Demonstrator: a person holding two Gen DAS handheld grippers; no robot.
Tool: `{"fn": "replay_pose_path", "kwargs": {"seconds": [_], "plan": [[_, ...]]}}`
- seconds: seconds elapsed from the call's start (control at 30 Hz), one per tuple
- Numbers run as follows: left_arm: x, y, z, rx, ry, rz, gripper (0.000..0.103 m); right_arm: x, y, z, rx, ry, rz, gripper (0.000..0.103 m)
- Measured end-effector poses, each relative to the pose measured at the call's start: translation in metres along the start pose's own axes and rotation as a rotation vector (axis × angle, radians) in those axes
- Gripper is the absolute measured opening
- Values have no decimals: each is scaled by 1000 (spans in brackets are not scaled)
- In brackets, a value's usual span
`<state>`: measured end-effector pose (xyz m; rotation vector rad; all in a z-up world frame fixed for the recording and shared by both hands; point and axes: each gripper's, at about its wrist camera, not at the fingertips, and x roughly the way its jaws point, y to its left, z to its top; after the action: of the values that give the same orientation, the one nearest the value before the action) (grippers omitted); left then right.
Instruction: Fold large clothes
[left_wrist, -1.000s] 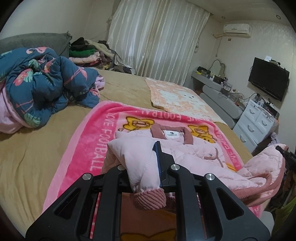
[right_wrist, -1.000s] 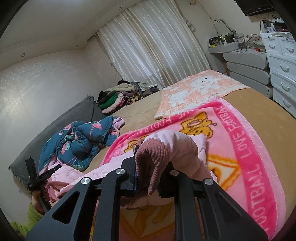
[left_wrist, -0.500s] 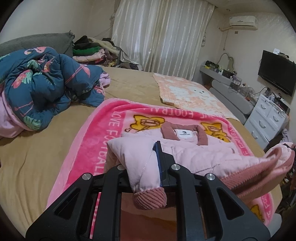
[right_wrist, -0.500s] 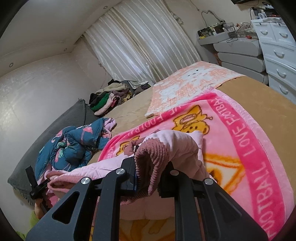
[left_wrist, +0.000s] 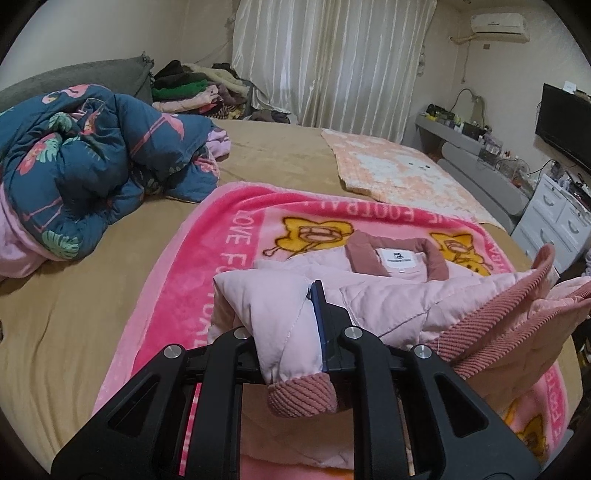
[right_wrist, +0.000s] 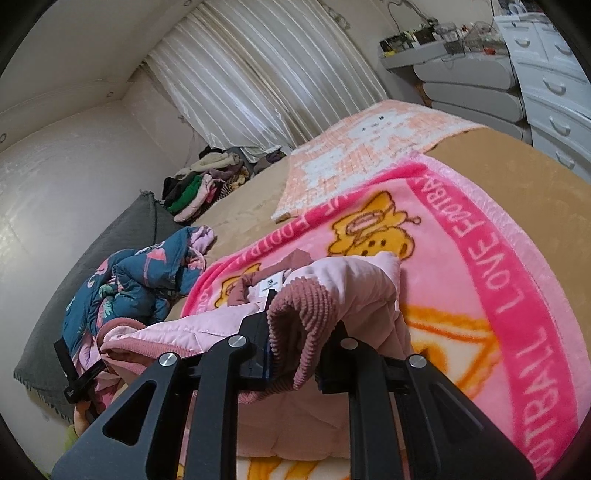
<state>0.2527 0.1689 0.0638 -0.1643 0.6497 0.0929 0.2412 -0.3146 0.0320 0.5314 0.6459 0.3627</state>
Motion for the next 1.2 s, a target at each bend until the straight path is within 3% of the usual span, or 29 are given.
{"fn": "replay_pose_path", "kwargs": {"seconds": [0.43, 0.5, 0.53, 0.6, 0.67, 0.77, 0.9, 1.07, 1.2], "plan": [[46, -2, -2, 11, 42, 34, 10, 40, -25, 5, 98, 49, 26, 21], [53, -2, -2, 12, 50, 40, 10, 43, -28, 6, 128, 49, 62, 28], [56, -2, -3, 13, 55, 43, 10, 44, -31, 7, 147, 50, 92, 37], [62, -2, -4, 14, 62, 47, 10, 47, -33, 8, 166, 48, 130, 67], [67, -1, -5, 14, 70, 49, 10, 47, -30, 9, 150, 43, 113, 75], [72, 0, -6, 11, 76, 47, 11, 45, -26, 6, 118, 35, 98, 76], [78, -2, -8, 7, 81, 47, 13, 40, -20, -8, 24, 9, 25, 83], [77, -4, -8, 0, 73, 53, 15, 50, -6, -41, -212, 30, -202, 85], [71, -6, -6, -11, 64, 36, 22, 63, -6, -67, -279, 63, -257, 85]]}}
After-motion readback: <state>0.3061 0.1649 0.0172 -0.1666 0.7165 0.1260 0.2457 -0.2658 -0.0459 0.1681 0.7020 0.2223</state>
